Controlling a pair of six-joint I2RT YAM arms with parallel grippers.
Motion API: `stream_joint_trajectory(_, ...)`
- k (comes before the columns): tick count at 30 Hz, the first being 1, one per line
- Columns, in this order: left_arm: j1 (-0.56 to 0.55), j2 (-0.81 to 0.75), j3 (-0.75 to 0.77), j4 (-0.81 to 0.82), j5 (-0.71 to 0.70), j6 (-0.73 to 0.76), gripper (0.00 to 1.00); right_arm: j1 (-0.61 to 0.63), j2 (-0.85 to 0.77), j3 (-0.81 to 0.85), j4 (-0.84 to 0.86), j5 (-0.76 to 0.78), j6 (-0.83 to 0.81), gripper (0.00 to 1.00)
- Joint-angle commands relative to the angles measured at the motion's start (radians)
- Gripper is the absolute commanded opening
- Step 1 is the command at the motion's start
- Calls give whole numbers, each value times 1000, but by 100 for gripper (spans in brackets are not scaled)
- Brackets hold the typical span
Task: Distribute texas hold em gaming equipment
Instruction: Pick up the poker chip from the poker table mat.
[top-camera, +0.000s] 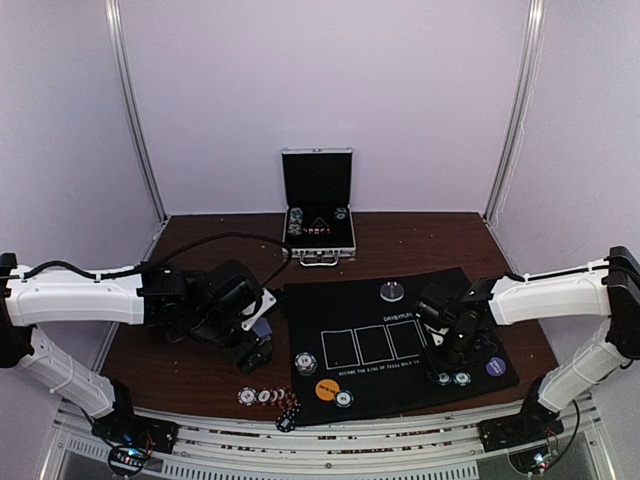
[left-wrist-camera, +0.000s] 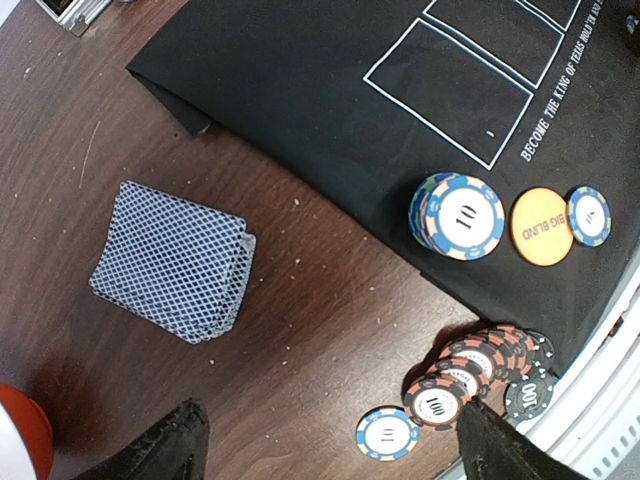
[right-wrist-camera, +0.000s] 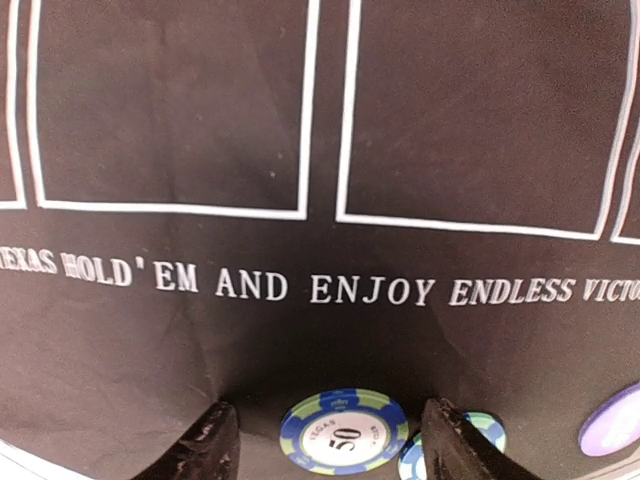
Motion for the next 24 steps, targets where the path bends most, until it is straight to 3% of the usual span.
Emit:
stream_joint_trajectory(1,8,-15,-3,10,11,14,89,2,25,-30,7,-24,-25,61)
stream_joint_trajectory(12,8,-14,-1,10,12,20,89,2,18,-46,-15,-62,-12,44)
stream_joint_trajectory(24,8,-17,-2,10,13,23,89,2,-29,38,-99,-7,3,39)
